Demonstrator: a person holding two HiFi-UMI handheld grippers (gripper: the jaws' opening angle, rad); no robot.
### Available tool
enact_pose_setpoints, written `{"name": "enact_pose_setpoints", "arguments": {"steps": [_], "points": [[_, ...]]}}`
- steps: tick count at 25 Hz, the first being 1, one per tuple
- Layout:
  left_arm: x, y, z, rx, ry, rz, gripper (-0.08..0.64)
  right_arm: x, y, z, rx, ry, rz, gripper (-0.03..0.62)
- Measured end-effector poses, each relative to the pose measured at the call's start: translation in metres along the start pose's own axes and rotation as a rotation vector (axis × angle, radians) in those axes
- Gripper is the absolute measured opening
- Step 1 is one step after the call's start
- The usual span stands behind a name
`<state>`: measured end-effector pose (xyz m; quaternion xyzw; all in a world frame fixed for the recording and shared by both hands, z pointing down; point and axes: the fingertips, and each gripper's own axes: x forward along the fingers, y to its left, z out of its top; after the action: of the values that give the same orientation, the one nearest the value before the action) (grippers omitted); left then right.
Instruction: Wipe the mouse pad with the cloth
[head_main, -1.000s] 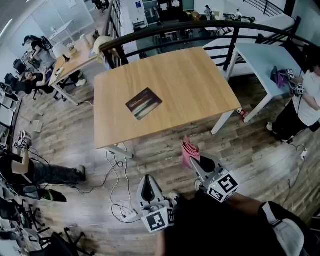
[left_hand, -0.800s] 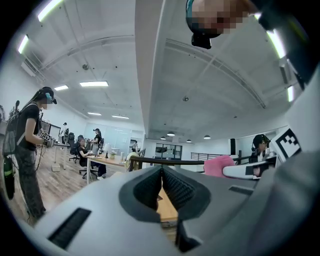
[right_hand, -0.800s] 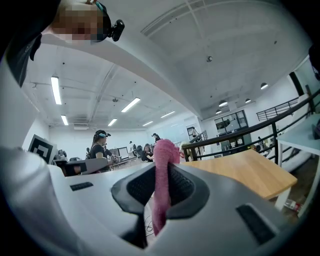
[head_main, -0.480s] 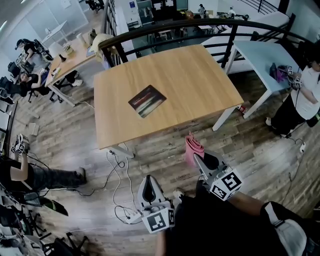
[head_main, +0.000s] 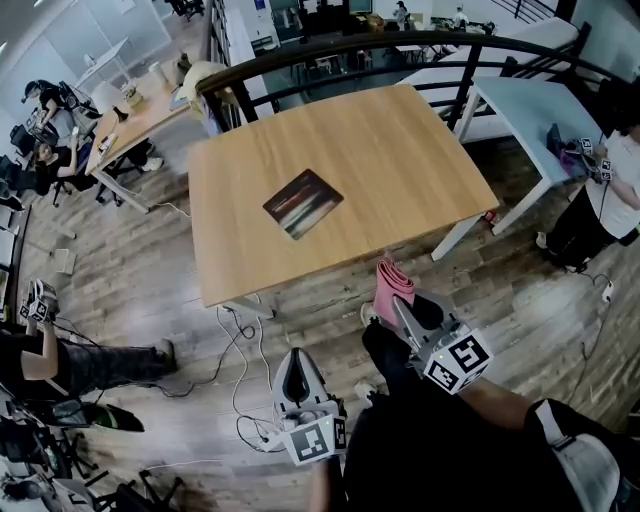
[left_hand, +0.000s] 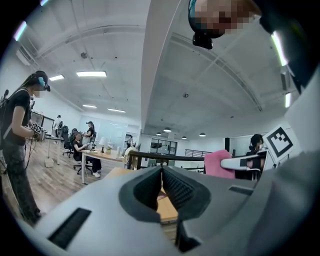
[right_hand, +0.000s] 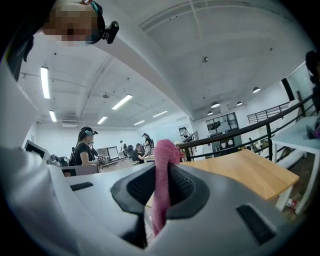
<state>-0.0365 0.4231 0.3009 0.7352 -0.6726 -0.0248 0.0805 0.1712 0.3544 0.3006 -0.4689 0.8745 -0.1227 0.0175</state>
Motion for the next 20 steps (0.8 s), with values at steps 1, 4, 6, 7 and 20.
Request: {"name": "enact_pose_setpoints", "arguments": {"steps": [1, 4, 6, 7, 20], "points": [[0.010, 0.003, 0.000, 0.002, 0.001, 0.005, 0.024, 0.010, -0.004, 0.001, -0.001, 0.000, 0.004, 0.057], [0.044, 0.012, 0.001, 0.004, -0.004, 0.018, 0.025, 0.043, -0.019, 0.001, 0.001, 0.004, 0.020, 0.057], [0.072, 0.017, 0.005, -0.003, -0.018, 0.019, 0.025, 0.070, -0.031, 0.004, 0.001, 0.007, 0.031, 0.057], [0.087, 0.018, 0.009, -0.004, -0.025, 0.017, 0.023, 0.085, -0.037, 0.006, 0.001, 0.009, 0.036, 0.057], [0.267, 0.047, 0.002, 0.030, 0.097, 0.095, 0.023, 0.246, -0.124, 0.024, -0.023, 0.062, 0.132, 0.057]]}}
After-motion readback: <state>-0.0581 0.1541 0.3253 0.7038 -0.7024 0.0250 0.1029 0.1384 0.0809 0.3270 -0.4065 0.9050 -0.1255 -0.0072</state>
